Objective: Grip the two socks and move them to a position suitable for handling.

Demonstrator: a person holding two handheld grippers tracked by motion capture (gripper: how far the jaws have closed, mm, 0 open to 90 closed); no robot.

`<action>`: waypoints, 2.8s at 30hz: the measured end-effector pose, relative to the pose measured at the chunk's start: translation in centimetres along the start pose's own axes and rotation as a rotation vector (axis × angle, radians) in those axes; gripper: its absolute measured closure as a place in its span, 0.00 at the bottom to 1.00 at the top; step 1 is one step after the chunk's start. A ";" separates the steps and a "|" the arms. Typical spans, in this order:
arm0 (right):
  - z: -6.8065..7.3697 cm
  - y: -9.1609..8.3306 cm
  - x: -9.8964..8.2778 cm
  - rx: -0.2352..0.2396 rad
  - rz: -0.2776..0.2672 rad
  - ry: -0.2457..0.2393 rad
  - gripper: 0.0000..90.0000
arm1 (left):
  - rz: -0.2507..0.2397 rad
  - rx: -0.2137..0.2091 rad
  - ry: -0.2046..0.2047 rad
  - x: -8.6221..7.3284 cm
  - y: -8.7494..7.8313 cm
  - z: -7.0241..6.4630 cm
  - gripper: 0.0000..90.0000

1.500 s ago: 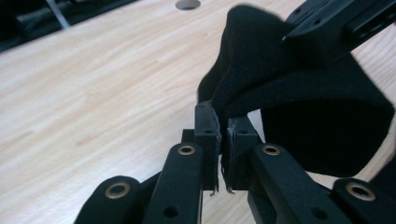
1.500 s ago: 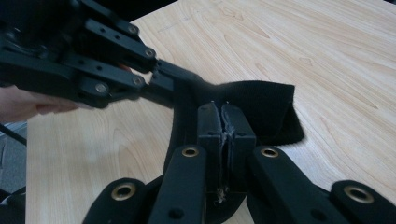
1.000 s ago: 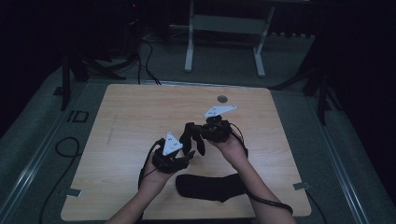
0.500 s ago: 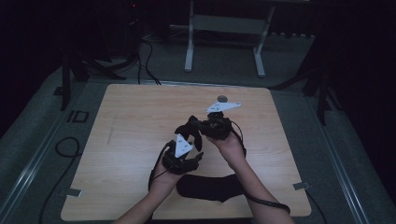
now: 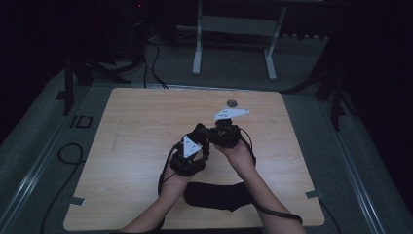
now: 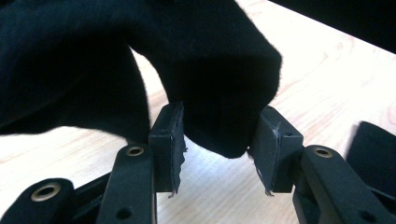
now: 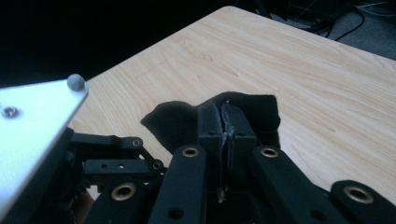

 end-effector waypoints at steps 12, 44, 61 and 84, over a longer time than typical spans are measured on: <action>-0.2 0.2 -1.0 -0.002 0.020 0.011 0.97 | -0.061 -0.079 -0.144 0.3 -1.4 -0.1 0.45; 1.0 -0.9 -1.7 0.075 0.053 -0.033 0.97 | -0.017 0.092 -0.096 -2.0 -0.5 4.3 0.47; 2.2 -0.7 -4.8 0.118 0.099 -0.039 0.93 | -0.098 0.152 -0.079 1.1 -1.5 6.9 0.98; 1.8 -2.1 -2.7 0.092 0.109 -0.103 0.85 | -0.315 -0.003 0.139 3.5 -4.5 2.6 0.98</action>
Point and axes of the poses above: each handheld gripper's, and its own axes: y roughly forward along the jaws, x roughly out of its top, z roughly to its left, the point moved 9 cm from there along y, roughly forward along the jaws, and after that the axes turned 12 degrees about x, right-handed, at the moved point
